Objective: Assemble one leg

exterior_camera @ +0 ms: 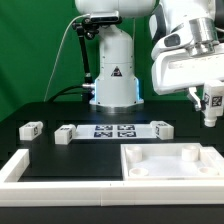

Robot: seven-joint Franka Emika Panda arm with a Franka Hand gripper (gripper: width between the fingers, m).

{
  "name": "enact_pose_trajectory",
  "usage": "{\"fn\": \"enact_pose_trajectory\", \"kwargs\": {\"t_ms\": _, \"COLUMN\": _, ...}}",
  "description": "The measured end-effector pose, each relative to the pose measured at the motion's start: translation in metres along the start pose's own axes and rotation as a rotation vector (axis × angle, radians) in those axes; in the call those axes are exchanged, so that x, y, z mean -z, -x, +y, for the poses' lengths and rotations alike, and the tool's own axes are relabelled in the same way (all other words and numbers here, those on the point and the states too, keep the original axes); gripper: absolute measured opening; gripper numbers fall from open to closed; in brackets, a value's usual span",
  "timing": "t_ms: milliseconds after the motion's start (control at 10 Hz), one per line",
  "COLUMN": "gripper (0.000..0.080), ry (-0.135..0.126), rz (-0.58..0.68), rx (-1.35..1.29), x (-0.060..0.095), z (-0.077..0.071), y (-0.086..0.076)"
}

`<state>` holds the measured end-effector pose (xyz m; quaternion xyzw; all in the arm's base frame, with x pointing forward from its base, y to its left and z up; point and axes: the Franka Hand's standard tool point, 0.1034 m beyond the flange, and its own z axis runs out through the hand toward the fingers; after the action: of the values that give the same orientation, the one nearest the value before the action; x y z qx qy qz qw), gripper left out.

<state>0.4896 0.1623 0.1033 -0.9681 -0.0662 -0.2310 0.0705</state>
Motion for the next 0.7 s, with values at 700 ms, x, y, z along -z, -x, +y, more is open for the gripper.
{"fn": "enact_pose_trajectory", "kwargs": {"t_ms": 700, "gripper": 0.0292, "ry": 0.023, "rz": 0.027, "rx": 0.068, "x": -0.04, "z": 0.052, "y": -0.061}}
